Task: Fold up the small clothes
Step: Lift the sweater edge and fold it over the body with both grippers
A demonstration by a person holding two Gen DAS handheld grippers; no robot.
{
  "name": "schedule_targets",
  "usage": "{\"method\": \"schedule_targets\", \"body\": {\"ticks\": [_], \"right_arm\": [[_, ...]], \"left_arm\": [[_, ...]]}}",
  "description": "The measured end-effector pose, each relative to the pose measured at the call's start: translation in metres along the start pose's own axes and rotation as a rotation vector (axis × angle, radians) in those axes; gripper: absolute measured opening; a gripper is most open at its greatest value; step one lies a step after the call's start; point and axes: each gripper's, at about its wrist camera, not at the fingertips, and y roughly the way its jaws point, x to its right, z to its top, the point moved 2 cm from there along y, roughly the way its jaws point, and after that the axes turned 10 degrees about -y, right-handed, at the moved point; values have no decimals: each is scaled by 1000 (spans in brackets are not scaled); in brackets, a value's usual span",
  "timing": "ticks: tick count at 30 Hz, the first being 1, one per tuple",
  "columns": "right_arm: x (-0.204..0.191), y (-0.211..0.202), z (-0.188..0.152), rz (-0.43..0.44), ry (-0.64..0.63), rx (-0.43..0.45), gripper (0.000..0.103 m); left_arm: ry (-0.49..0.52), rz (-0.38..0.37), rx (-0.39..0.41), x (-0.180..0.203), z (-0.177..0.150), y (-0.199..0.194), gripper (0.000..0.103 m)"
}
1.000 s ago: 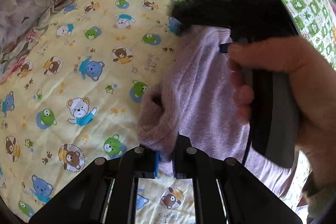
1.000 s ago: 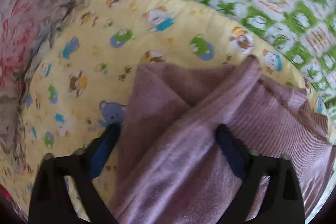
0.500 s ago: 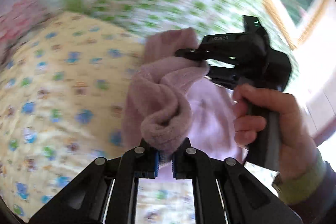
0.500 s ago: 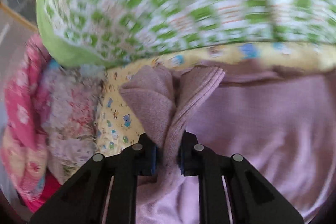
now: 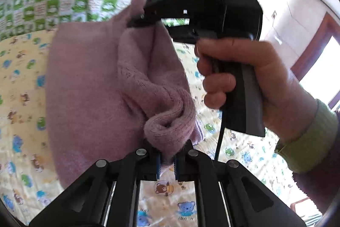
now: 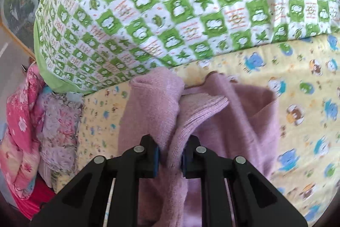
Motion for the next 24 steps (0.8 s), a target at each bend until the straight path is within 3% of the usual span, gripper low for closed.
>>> {"method": "schedule_targets", "body": {"ticks": [2, 9, 11, 17, 21, 24], "right_arm": [[15, -7, -2, 6, 5, 16, 17], [61, 12, -26, -50, 41, -54, 17], [66, 15, -29, -60, 53, -64, 25], [72, 9, -26, -82, 67, -46, 32], [73, -5, -28, -172, 64, -32, 47], [73, -24, -33, -199, 72, -5, 50]], "left_arm": [[10, -13, -18, 2, 1, 15, 6], [44, 12, -103, 2, -8, 61, 7], [45, 22, -119, -1, -10, 71, 7], [56, 48, -148, -1, -12, 89, 9], [82, 39, -167, 3, -12, 93, 18], [86, 11, -181, 5, -16, 83, 34]]}}
